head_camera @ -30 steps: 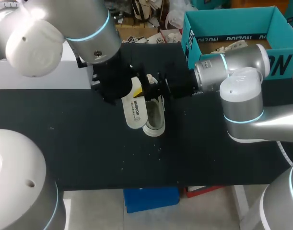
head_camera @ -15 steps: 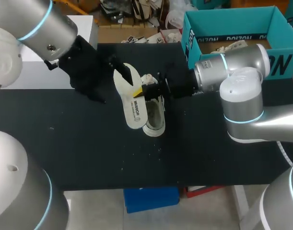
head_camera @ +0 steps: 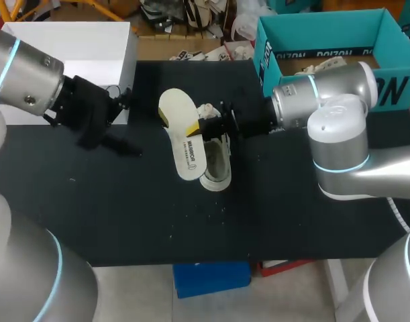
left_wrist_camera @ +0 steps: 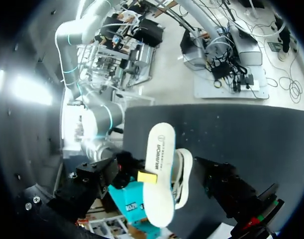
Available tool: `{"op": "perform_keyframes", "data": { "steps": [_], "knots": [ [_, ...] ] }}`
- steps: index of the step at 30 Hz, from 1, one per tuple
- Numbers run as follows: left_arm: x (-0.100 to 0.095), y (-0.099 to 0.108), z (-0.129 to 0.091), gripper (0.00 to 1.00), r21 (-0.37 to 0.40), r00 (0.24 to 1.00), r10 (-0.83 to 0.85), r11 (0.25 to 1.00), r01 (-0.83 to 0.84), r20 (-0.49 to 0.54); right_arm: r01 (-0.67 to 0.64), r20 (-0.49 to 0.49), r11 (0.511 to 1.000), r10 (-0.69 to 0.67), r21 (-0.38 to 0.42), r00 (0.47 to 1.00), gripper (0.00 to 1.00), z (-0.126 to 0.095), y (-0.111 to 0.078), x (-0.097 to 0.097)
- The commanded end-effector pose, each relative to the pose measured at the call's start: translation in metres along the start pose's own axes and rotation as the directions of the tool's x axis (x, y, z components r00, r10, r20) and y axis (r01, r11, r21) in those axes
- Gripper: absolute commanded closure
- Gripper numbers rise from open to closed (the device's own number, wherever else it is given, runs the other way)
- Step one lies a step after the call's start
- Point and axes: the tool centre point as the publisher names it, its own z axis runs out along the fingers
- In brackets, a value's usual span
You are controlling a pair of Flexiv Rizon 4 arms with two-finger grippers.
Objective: Take the shoe out of the shoebox, open the shoe tongue, remove and reinsert the insole, then place the shoe into the shoebox
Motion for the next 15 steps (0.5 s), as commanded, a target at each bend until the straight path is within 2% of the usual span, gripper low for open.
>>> {"op": "perform_keyframes", "data": {
  "steps": [1, 15],
  "knots": [
    [0.0204, -0.0085, 0.0061, 0.00, -0.144, 0.816, 0.135, 0.988, -0.064, 0.562, -0.001, 0.001, 1.000, 0.001, -0.001, 1.000, 1.00, 0.0012, 0.0003, 0.0001],
    [0.0204, -0.0085, 0.0061, 0.00, -0.144, 0.816, 0.135, 0.988, -0.064, 0.562, -0.001, 0.001, 1.000, 0.001, -0.001, 1.000, 1.00, 0.0012, 0.0003, 0.0001]
  ]
}}
